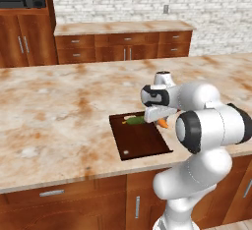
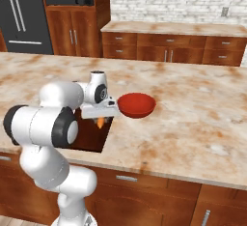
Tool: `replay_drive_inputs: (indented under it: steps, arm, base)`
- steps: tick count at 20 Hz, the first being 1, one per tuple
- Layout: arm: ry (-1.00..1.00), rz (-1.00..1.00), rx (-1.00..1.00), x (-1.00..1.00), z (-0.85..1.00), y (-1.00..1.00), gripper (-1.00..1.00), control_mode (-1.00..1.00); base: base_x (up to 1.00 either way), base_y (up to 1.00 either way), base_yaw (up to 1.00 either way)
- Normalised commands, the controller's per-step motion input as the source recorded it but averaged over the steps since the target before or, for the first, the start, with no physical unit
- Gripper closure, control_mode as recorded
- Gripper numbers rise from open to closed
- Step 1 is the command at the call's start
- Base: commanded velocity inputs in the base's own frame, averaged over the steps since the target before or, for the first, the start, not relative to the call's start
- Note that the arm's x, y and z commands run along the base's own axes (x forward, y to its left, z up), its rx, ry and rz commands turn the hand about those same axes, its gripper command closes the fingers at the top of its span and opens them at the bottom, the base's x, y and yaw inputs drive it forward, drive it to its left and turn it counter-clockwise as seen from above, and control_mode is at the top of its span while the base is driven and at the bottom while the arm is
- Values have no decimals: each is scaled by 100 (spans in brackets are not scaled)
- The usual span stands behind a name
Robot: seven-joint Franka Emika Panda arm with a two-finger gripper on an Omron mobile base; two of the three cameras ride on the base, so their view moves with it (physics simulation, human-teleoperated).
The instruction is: Place the two vegetables and bowl onto the tray for setting up a vegetable dip station.
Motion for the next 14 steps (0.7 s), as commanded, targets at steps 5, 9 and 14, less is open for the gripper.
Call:
replay_drive_inputs:
  steps: [5,9,14]
  arm:
    - [6,42,0,37,0,45,100,-100]
    - [0,35,0,53,0,27,100,-100]
    - [0,33,0,41,-6,11,100,-100]
  base:
    - [0,0,0]
    - [0,0,0]
    - [0,0,0]
